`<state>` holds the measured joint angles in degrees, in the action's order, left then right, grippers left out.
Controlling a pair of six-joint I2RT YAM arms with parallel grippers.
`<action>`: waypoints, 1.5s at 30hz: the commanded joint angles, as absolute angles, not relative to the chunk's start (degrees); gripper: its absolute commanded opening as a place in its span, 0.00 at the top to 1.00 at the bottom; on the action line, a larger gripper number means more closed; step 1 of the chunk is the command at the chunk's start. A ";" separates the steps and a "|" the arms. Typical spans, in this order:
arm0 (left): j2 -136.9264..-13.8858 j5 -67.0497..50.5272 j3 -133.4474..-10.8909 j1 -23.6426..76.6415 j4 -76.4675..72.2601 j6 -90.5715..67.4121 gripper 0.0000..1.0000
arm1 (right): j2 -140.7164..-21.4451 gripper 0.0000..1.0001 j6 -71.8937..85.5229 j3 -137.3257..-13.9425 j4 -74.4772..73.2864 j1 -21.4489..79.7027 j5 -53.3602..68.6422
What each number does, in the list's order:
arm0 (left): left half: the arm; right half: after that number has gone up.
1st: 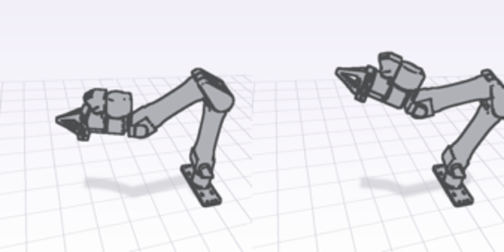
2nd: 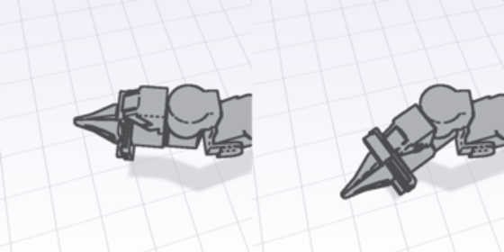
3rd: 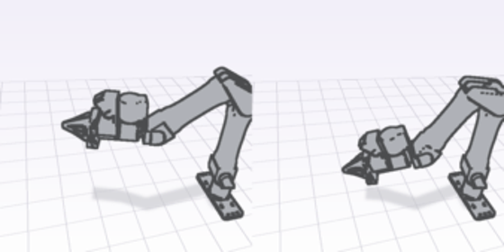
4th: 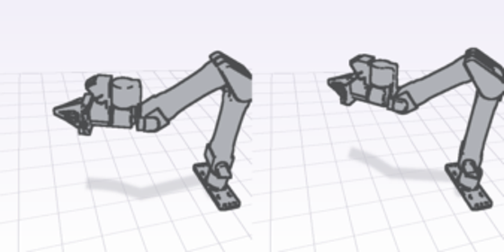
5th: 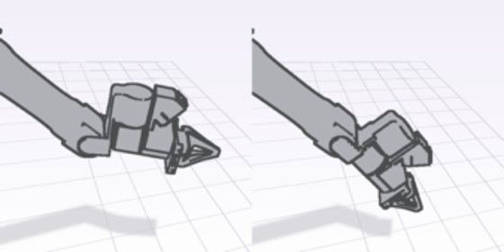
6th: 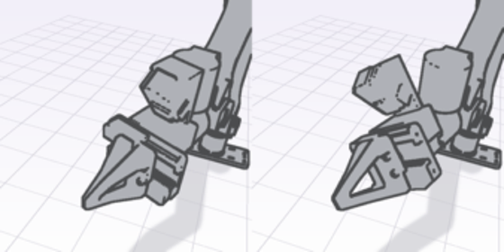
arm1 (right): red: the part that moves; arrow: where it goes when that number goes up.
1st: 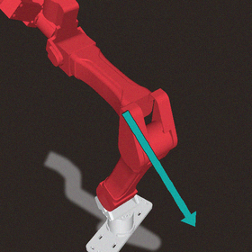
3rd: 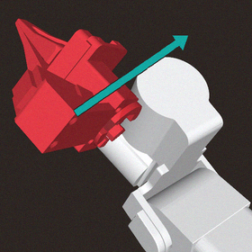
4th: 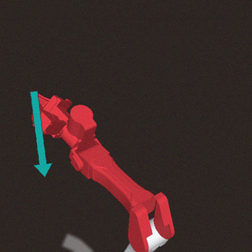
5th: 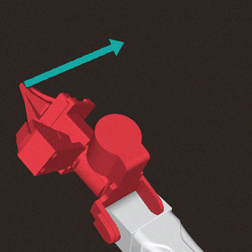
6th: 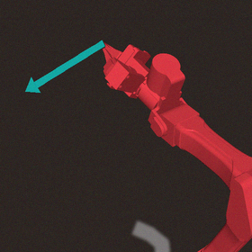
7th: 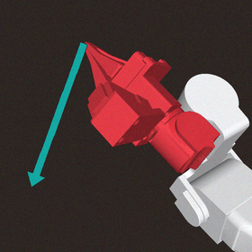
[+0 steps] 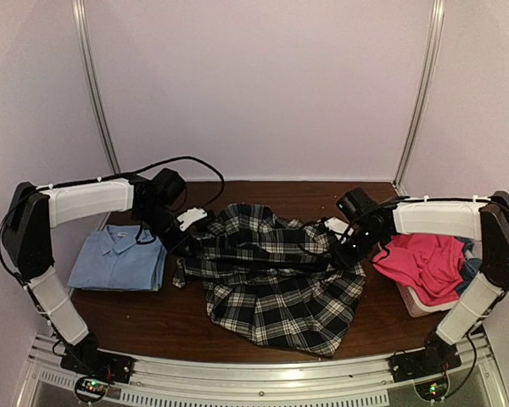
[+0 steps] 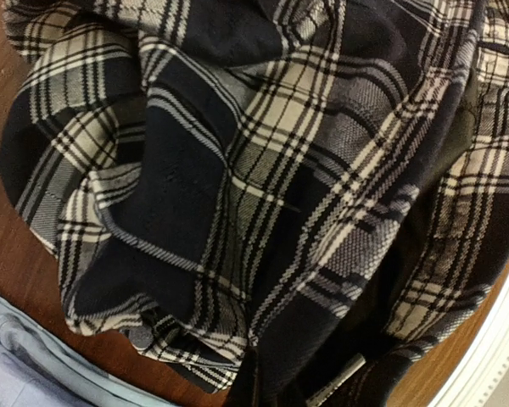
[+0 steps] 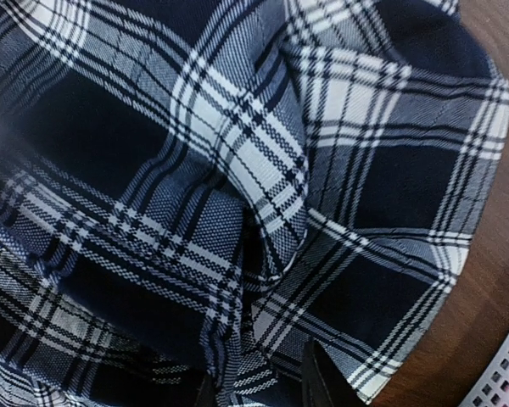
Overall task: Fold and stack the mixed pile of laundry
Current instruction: Flatten out the crumpled skirt at the center of the board.
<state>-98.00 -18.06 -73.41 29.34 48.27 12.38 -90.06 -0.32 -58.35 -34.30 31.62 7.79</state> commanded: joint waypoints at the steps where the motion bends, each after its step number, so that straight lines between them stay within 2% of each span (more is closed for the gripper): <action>1: -93.87 -10.98 -70.70 30.82 48.68 15.75 0.91 | -92.33 0.70 -2.41 -59.59 -40.60 32.33 6.88; 5: -86.08 -12.02 -67.83 33.01 43.45 16.37 0.73 | -87.42 0.66 -1.18 -59.40 -38.59 32.81 8.27; 8: -80.72 -14.54 -64.80 33.05 39.91 16.47 0.64 | -82.37 0.52 -1.50 -60.03 -36.78 32.87 14.29; 13: -72.85 -16.98 -58.25 33.18 34.63 17.79 0.57 | -73.58 0.34 -2.27 -59.45 -33.87 32.95 19.28; 14: -70.34 -17.69 -55.98 33.22 32.72 18.32 0.45 | -71.38 0.31 -2.43 -58.05 -32.48 33.04 20.35; 16: -65.33 -17.89 -51.15 33.54 29.15 20.34 0.12 | -66.64 0.22 -1.81 -54.69 -29.05 33.05 20.81; 17: -62.92 -17.37 -49.17 33.76 27.98 20.97 0.04 | -64.21 0.20 -1.71 -52.83 -27.54 33.17 21.25; 22: -51.45 -13.35 -42.16 34.25 21.05 20.43 0.02 | -50.16 0.15 1.87 -43.87 -16.78 33.38 18.52; 23: -49.81 -13.75 -40.85 34.28 19.06 20.26 0.02 | -46.72 0.02 1.66 -42.06 -13.28 33.40 18.34; 28: -45.51 -19.45 -36.05 34.28 13.01 19.76 0.02 | -36.35 0.00 -2.16 -33.04 -0.15 33.40 15.90; 34: -55.56 -18.10 -39.12 35.50 21.59 26.95 0.02 | -50.46 0.00 -11.80 -42.83 -18.91 33.38 6.88; 37: -59.73 -18.32 -40.13 35.59 21.06 28.39 0.03 | -53.61 0.00 -12.14 -43.56 -20.52 33.32 5.49; 42: -67.40 -19.16 -41.62 35.60 20.85 32.15 0.15 | -51.57 0.00 -11.79 -41.07 -17.00 33.35 5.69; 45: -71.53 -19.57 -43.18 35.60 18.98 32.66 0.31 | -51.49 0.00 -11.94 -41.04 -17.77 33.40 4.75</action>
<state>-67.88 -17.85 -39.88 35.38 21.52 29.76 -52.69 -10.98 -41.43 -17.41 33.10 7.20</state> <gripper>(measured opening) 0.780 0.997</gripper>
